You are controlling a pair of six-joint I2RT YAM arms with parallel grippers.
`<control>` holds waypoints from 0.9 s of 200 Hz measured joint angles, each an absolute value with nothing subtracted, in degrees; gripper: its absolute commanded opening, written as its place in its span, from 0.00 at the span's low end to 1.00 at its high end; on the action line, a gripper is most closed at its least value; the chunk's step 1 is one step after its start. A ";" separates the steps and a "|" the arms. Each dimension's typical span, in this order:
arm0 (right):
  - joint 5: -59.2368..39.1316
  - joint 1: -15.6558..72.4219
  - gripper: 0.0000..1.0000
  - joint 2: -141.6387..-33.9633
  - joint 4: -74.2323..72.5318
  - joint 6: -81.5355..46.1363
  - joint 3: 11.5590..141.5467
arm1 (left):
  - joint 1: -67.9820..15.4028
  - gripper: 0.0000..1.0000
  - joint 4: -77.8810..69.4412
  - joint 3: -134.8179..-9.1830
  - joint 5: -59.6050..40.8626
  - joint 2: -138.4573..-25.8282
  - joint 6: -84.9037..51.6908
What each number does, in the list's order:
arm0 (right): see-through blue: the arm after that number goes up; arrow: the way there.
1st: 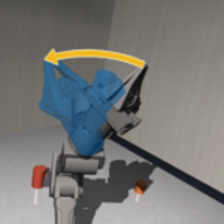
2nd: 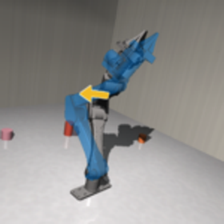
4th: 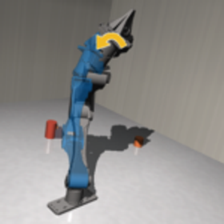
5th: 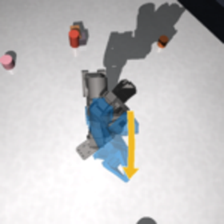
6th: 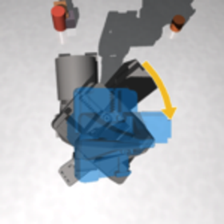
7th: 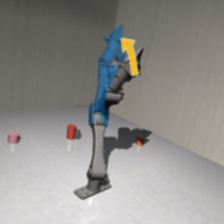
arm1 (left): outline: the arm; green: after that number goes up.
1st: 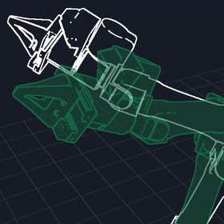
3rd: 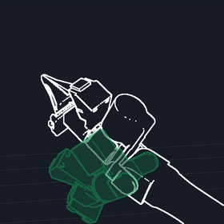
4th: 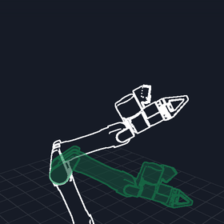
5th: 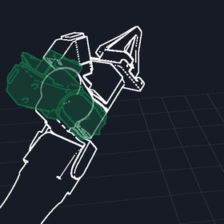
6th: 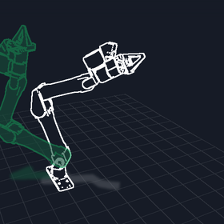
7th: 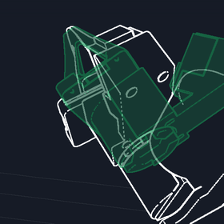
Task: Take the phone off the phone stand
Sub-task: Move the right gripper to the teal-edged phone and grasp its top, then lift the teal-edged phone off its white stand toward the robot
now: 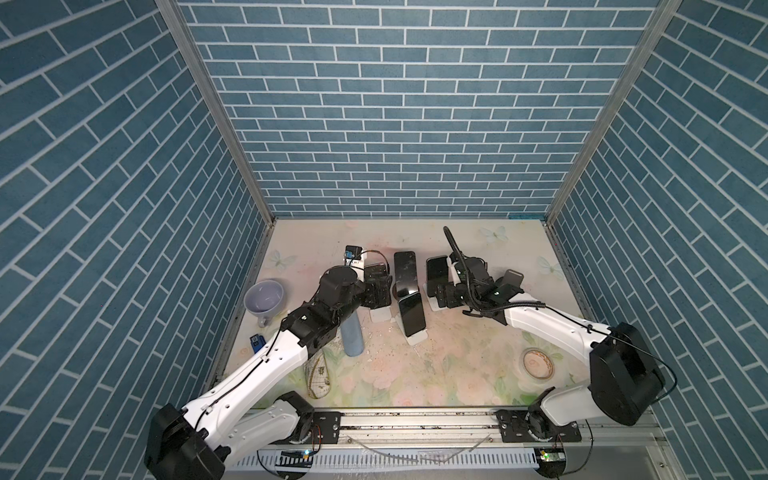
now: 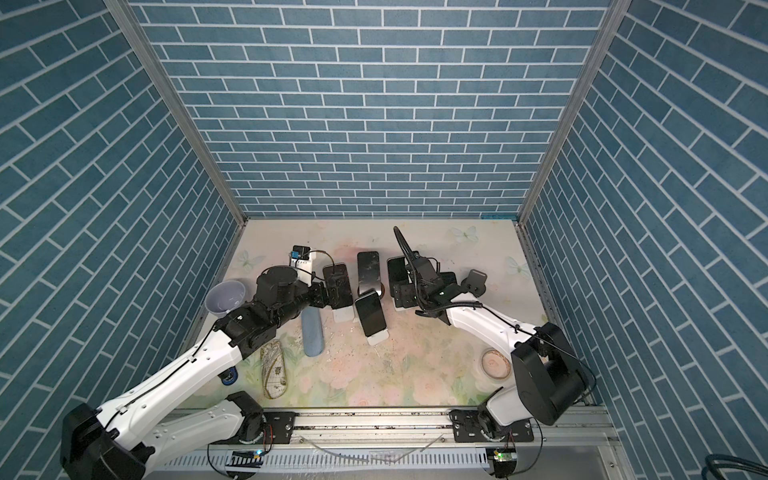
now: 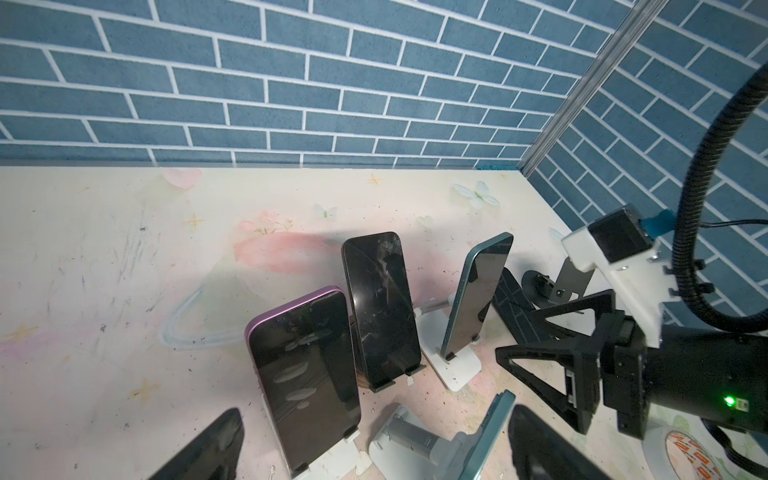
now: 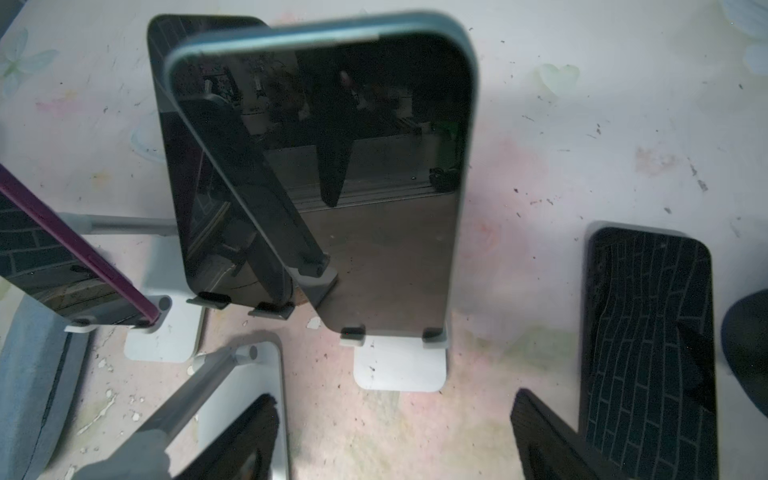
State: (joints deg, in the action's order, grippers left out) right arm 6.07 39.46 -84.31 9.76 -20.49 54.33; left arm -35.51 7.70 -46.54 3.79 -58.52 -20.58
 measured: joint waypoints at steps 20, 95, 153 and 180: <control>7.16 40.14 0.91 -85.47 7.66 -20.43 55.75 | -35.51 1.00 7.57 -45.80 3.79 -58.33 -19.92; 10.39 40.47 0.92 -91.05 4.25 -19.44 59.64 | -35.51 1.00 5.26 -44.10 3.75 -57.89 -17.41; 12.23 40.47 0.87 -95.13 2.85 -19.18 61.39 | -35.51 1.00 4.78 -44.10 3.75 -57.74 -16.49; 12.56 40.47 0.82 -95.94 2.26 -19.07 61.39 | -35.51 1.00 4.80 -44.10 3.77 -57.74 -16.05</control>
